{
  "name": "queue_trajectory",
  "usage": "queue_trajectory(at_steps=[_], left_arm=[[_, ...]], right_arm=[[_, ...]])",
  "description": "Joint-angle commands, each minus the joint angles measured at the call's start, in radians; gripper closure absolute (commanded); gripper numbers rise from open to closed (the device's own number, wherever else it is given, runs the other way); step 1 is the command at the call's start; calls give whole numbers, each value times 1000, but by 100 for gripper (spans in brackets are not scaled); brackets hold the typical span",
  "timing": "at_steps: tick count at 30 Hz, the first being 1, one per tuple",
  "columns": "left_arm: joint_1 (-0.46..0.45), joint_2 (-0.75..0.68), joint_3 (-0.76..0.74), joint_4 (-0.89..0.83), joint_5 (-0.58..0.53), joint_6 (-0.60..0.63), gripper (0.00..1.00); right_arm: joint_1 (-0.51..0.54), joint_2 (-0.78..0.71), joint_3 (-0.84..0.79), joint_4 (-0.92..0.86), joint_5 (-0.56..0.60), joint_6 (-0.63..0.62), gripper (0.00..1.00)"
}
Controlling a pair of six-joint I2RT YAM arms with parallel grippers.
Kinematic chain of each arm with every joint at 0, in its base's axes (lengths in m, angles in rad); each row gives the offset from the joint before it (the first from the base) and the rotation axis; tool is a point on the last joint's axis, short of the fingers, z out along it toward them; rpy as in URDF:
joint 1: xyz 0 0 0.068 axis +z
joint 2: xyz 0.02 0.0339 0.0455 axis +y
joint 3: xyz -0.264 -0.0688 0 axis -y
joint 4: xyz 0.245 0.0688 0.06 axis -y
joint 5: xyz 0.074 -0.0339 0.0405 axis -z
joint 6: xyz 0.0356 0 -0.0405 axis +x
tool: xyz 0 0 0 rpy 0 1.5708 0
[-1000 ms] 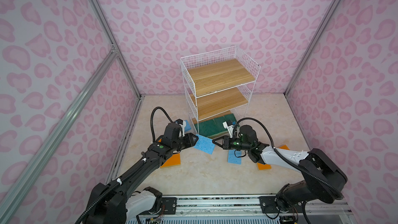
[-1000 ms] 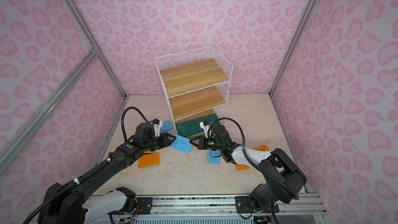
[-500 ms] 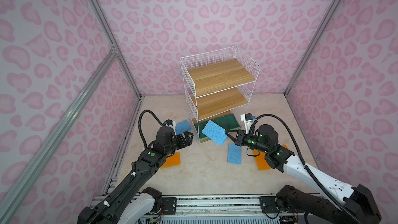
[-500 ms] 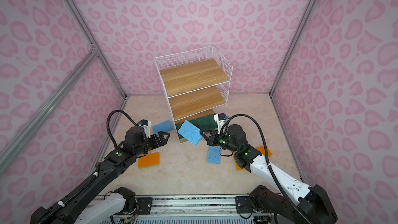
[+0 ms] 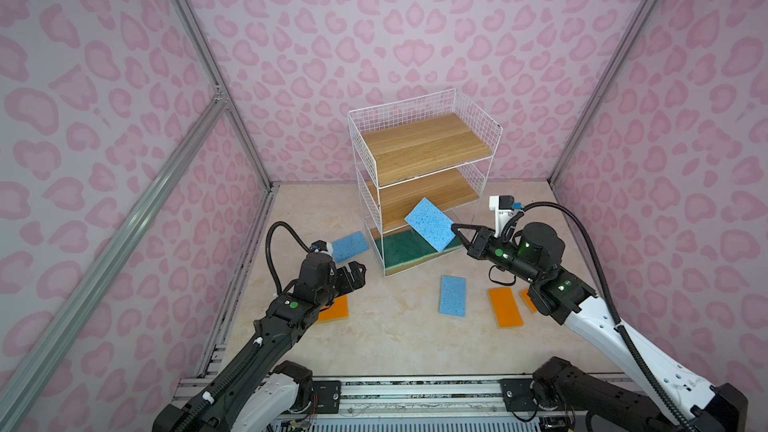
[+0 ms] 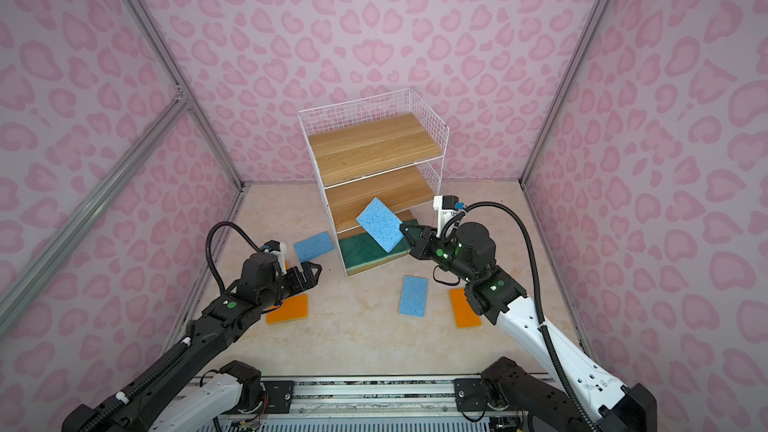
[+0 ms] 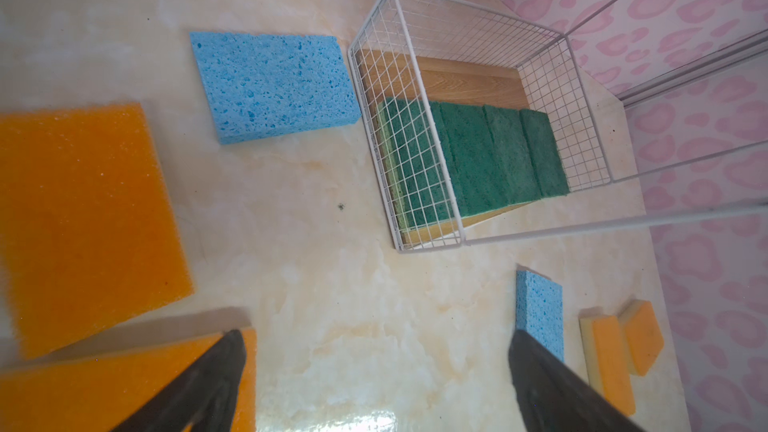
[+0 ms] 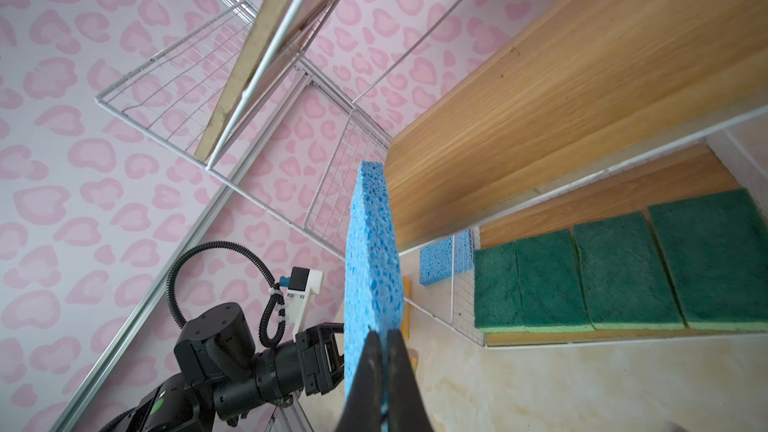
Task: Place and organize the cleaning sponges onto the shelf
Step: 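Insert the blue sponge onto the middle shelf with the right gripper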
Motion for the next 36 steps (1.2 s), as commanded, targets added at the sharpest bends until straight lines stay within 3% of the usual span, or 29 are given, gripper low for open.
queue_trajectory(at_steps=[1, 8, 14, 24, 29, 36], left_arm=[[1, -1, -9, 39, -6, 11, 0], [3, -4, -33, 54, -13, 25, 1], [6, 3, -51, 83, 3, 29, 1], [7, 16, -94, 121, 14, 34, 1], [8, 28, -113, 144, 22, 31, 1], [8, 34, -123, 162, 33, 27, 1]], right_arm=[[0, 37, 26, 77, 48, 31, 100], [14, 164, 99, 157, 85, 60, 100], [73, 267, 191, 121, 189, 10, 100], [116, 447, 316, 121, 235, 6, 100], [176, 517, 410, 45, 291, -58, 100], [191, 560, 422, 49, 347, -23, 100]])
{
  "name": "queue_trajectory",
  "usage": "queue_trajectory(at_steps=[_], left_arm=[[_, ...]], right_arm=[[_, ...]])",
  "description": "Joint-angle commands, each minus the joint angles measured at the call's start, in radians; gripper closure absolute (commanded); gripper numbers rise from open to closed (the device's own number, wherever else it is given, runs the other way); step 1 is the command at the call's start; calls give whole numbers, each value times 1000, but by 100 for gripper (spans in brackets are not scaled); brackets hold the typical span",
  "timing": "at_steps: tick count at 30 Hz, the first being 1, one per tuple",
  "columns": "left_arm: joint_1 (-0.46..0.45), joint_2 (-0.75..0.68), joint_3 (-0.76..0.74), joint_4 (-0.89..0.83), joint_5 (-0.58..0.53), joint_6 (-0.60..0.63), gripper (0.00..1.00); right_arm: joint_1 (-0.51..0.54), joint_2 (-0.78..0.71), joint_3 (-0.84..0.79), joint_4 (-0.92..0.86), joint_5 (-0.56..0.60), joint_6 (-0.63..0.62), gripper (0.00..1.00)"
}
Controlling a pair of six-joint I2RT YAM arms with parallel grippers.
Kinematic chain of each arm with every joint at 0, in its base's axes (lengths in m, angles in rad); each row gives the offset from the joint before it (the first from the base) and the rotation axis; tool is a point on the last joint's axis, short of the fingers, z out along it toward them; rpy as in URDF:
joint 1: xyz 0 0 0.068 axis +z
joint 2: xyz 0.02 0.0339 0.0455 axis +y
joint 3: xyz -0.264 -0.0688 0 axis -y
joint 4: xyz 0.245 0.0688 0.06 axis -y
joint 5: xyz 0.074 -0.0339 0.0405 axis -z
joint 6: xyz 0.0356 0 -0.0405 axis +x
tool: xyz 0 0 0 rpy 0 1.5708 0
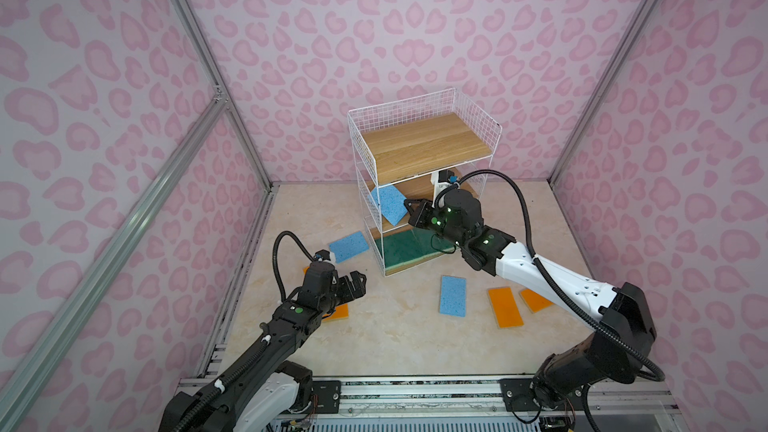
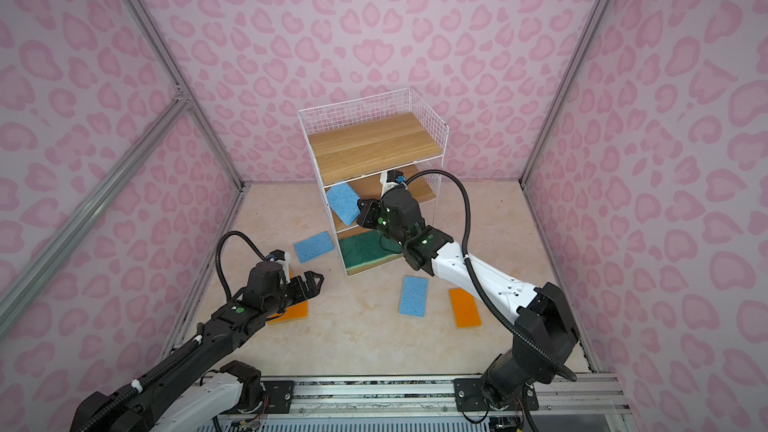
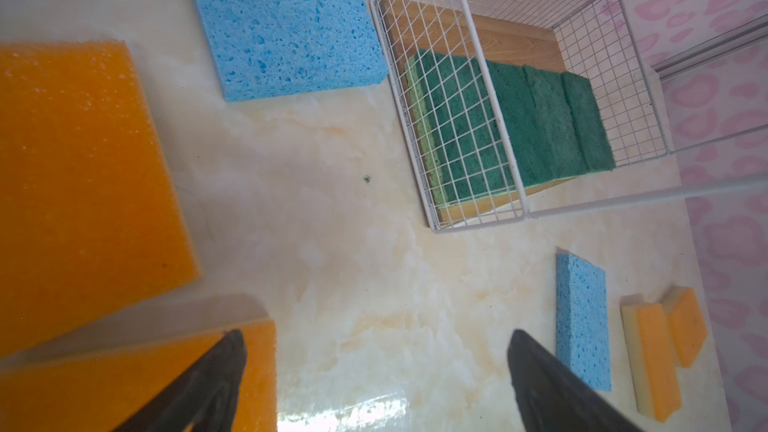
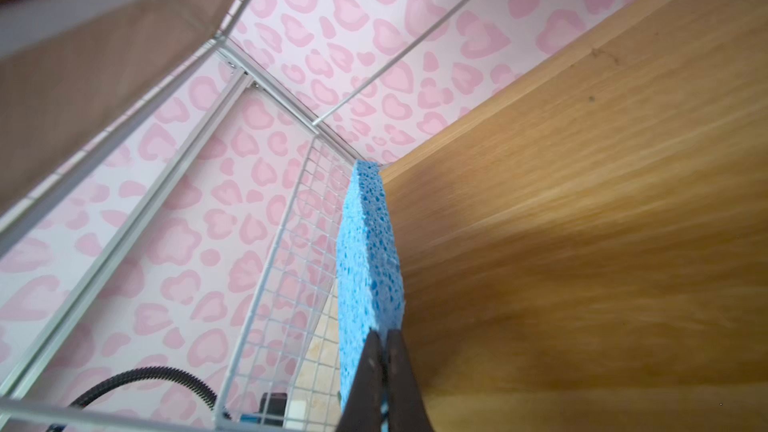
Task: Place and organize the cleaning sponges onto the shelf
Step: 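Insert the blue sponge onto the middle shelf with the right gripper, then lower the blue sponge onto the middle shelf and open the right gripper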
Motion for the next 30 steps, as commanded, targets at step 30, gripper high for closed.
queue_trajectory(at_steps=[30], left_arm=[[2, -32, -25, 45, 6, -10, 1]], right_arm=[[88, -21, -132, 219, 270, 155, 100]])
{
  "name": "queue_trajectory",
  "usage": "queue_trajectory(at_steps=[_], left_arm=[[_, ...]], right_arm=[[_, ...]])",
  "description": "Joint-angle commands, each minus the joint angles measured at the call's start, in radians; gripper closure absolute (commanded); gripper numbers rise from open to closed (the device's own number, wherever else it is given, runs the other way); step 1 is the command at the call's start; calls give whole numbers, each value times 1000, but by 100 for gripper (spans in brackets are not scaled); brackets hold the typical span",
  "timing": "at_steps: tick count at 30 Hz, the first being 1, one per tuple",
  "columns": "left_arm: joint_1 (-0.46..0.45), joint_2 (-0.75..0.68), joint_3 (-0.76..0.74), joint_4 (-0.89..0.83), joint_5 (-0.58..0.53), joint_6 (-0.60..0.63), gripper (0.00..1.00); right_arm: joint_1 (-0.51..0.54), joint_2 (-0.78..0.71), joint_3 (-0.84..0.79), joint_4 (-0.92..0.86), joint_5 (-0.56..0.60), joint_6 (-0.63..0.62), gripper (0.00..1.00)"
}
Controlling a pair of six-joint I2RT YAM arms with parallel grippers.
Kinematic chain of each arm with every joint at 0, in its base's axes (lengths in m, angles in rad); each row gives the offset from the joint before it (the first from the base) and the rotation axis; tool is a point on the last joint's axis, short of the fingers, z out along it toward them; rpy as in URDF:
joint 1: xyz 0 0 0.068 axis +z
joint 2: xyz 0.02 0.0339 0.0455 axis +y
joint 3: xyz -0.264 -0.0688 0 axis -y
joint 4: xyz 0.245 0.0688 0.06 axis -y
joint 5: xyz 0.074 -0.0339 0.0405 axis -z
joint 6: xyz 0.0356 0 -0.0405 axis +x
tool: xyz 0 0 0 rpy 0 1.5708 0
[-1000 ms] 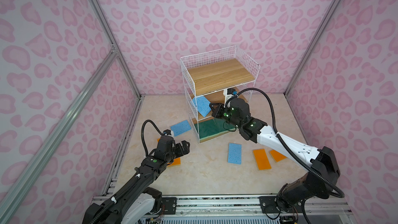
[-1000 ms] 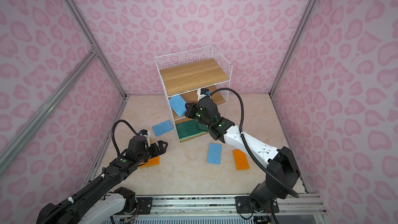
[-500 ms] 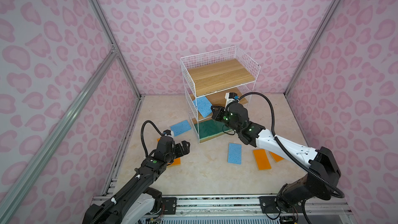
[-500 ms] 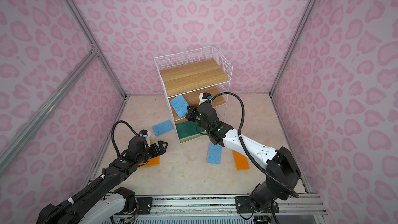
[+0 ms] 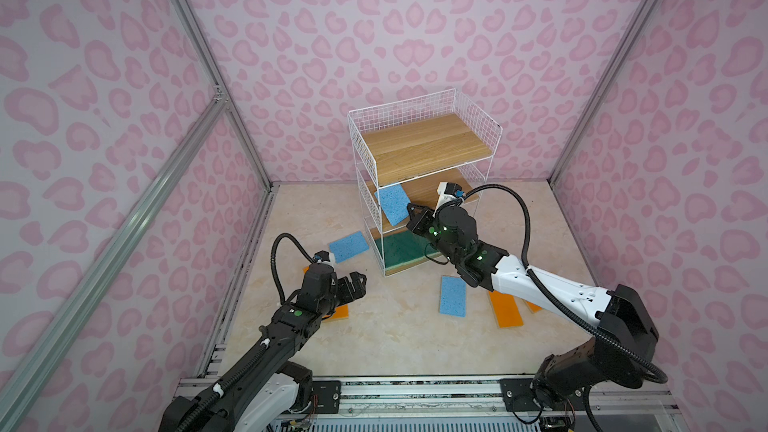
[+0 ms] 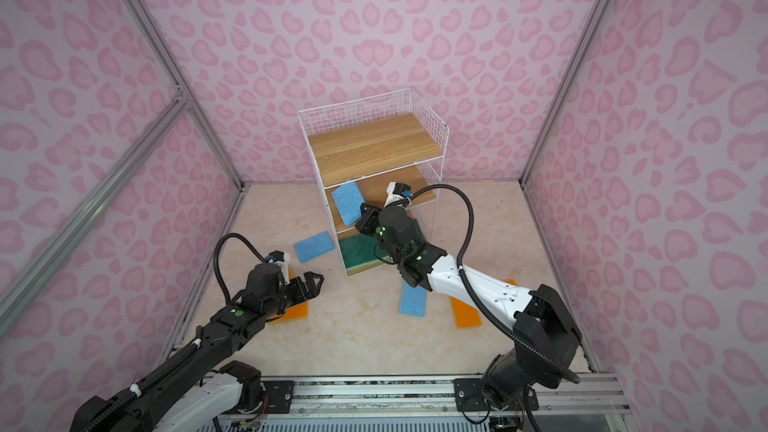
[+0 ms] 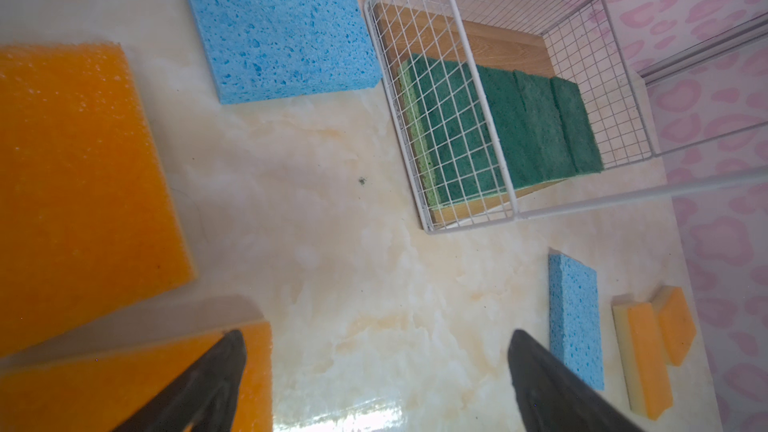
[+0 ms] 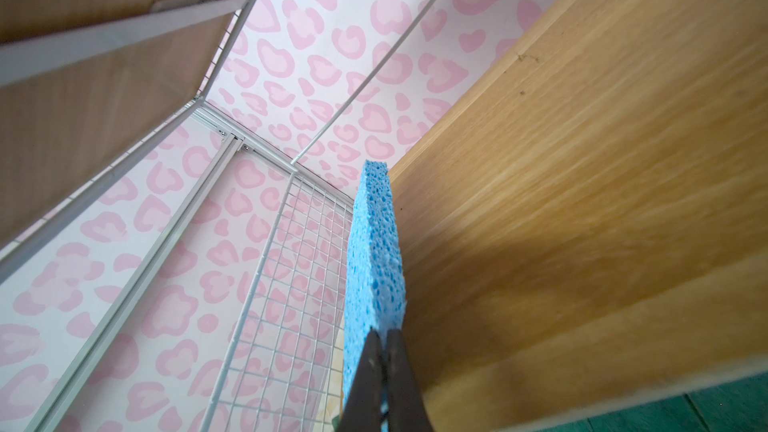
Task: Place and organize the cleaning sponges onto the shelf
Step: 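Lower the blue sponge onto the middle shelf and open the right gripper, then withdraw the right gripper from the shelf while the left gripper moves toward a blue sponge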
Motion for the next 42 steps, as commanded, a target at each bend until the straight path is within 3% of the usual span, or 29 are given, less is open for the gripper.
queue_trajectory(at_steps=[1, 15, 22, 34, 42], left_arm=[[2, -7, -3, 27, 5, -1, 1], [2, -13, -7, 24, -1, -5, 1], [2, -16, -7, 21, -5, -5, 1], [2, -27, 10, -3, -13, -7, 1], [2, -29, 31, -35, -39, -2, 1]], right_arm=[[9, 12, 2, 40, 41, 19, 100], [40, 52, 22, 49, 93, 56, 98], [50, 49, -1, 77, 70, 50, 73], [51, 8, -19, 30, 38, -22, 40], [49, -20, -8, -81, 46, -94, 31]])
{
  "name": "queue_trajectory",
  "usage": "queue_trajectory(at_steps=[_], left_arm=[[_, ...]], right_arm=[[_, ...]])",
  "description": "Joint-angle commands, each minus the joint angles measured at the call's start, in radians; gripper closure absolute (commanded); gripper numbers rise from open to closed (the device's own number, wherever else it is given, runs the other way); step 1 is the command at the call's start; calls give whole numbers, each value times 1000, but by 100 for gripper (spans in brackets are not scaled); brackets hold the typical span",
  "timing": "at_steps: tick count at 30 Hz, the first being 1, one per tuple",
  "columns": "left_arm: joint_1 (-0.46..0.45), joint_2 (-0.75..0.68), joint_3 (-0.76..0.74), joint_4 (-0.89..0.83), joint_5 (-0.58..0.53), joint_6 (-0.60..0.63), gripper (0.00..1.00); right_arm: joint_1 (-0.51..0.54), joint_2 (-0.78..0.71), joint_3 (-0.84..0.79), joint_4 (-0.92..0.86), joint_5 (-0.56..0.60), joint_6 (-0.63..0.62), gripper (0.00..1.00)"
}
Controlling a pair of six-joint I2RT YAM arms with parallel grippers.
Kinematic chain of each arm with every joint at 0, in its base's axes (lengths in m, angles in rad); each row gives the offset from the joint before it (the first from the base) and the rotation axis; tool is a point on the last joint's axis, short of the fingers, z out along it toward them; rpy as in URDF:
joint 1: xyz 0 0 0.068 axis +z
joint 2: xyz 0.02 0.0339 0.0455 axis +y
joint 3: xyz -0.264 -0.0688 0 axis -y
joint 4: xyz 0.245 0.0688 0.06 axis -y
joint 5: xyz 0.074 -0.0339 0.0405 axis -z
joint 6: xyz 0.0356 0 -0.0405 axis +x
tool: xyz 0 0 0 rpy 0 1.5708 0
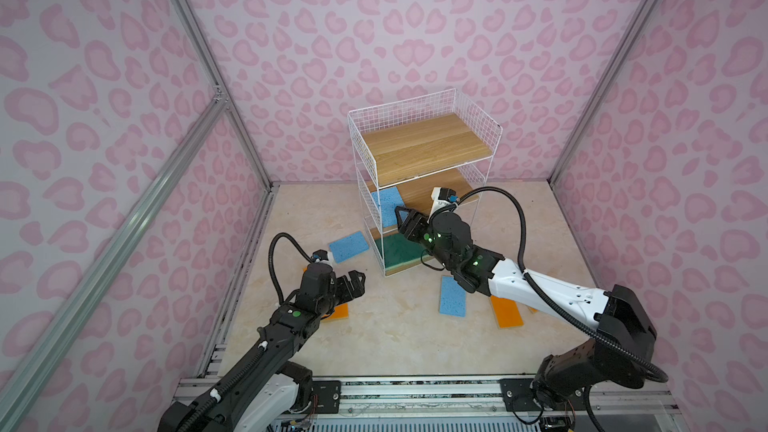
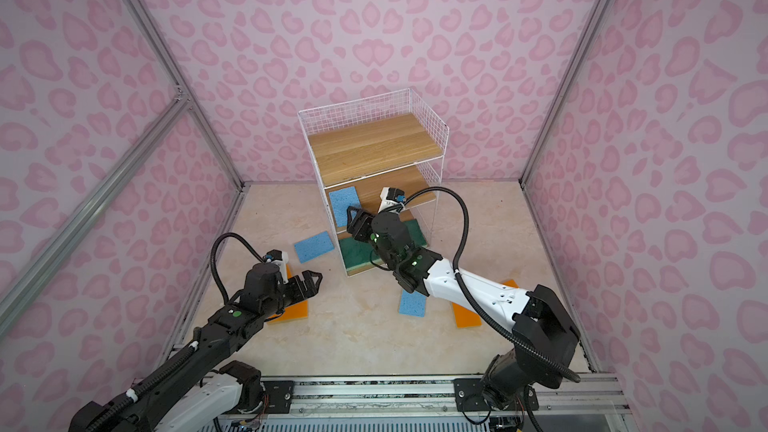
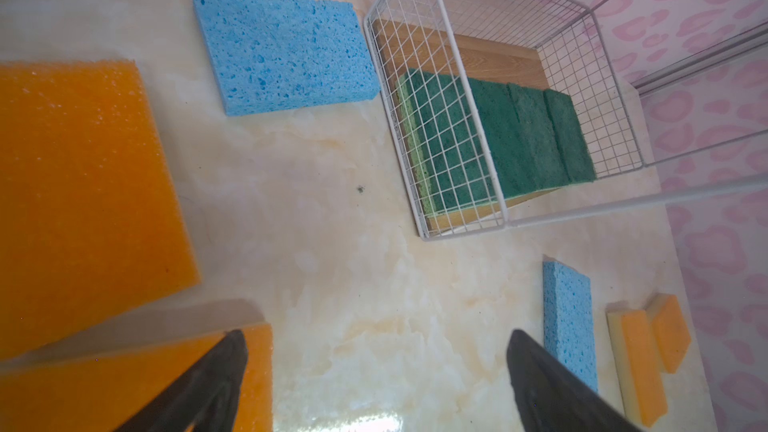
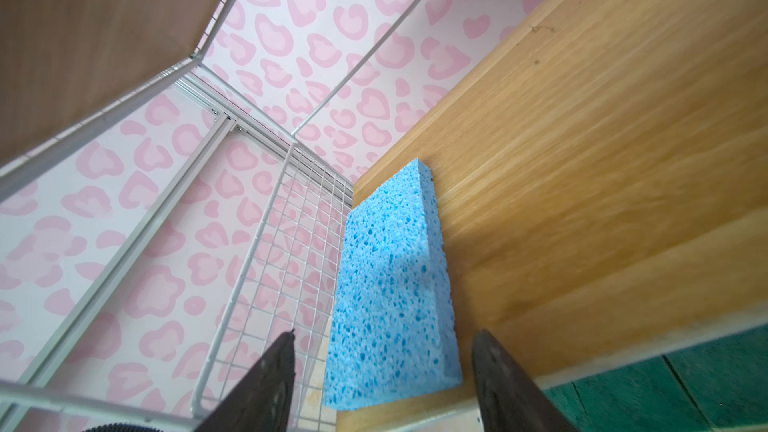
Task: Place and organize the cleaning sponges onto the shelf
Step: 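Withdraw the right gripper from the shelf while the left gripper moves toward a blue sponge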
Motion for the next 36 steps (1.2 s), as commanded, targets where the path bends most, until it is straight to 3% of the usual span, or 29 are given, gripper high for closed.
queue_trajectory(at_steps=[1, 11, 23, 36], left_arm=[[2, -7, 21, -24, -26, 1, 1], [70, 39, 50, -49, -54, -7, 0], [204, 168, 112, -32, -60, -31, 5], [234, 353, 216, -16, -134, -12, 13]], right_arm=[[0, -21, -6, -46, 12, -49, 31], [-27, -184, -156, -46, -53, -151, 29], [-197, -422, -435, -48, -241, -145, 30], [-382, -574, -634, -53, -364, -131, 28]])
